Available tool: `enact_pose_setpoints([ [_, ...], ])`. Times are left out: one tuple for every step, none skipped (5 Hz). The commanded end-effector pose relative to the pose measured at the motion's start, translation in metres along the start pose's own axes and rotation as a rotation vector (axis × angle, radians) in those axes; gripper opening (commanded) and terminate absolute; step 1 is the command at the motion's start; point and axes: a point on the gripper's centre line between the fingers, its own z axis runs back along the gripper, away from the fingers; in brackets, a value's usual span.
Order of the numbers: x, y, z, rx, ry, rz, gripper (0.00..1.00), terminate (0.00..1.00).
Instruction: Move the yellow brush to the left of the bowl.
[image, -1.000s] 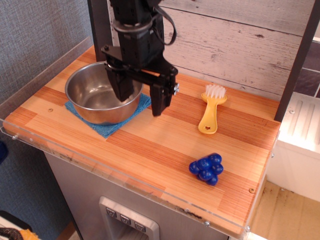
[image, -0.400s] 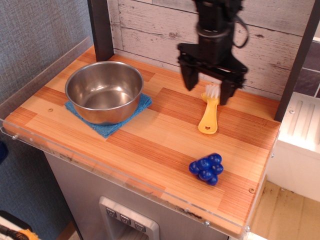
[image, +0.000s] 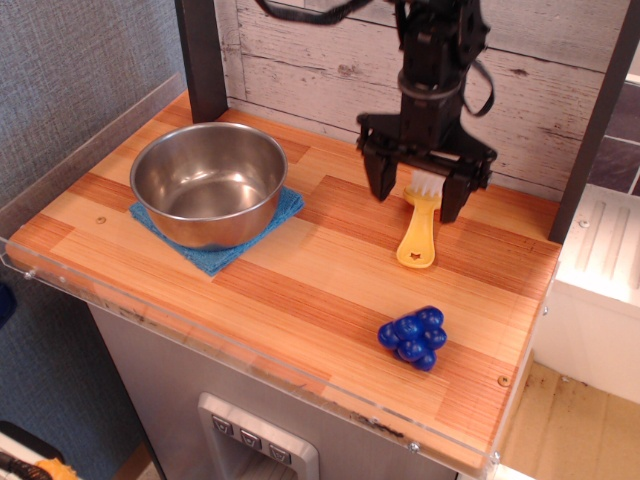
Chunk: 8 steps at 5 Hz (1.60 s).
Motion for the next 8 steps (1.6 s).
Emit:
enact_pose_setpoints([
  [0.007, -0.004, 0.006, -0.003, 0.012, 0.206, 1.00, 0.00],
  [0.006, -0.008, -0.008, 0.007, 0.038, 0.253, 1.00, 0.00],
  [0.004, -0.010, -0.020, 0.029, 0.076, 0.239, 1.00, 0.00],
  [-0.001, -0.012, -0.026, 0.035, 0.089, 0.217, 0.00, 0.00],
  [-0.001, -0.017, -0.022, 0.036, 0.094, 0.183, 0.00, 0.00],
  [0.000, -0.025, -0.007, 0.035, 0.088, 0.120, 0.00, 0.00],
  [-0.006, -0.024, 0.033, -0.014, 0.020, 0.045, 0.00, 0.00],
  [-0.022, -0.004, 0.080, -0.071, -0.056, 0.007, 0.00, 0.00],
])
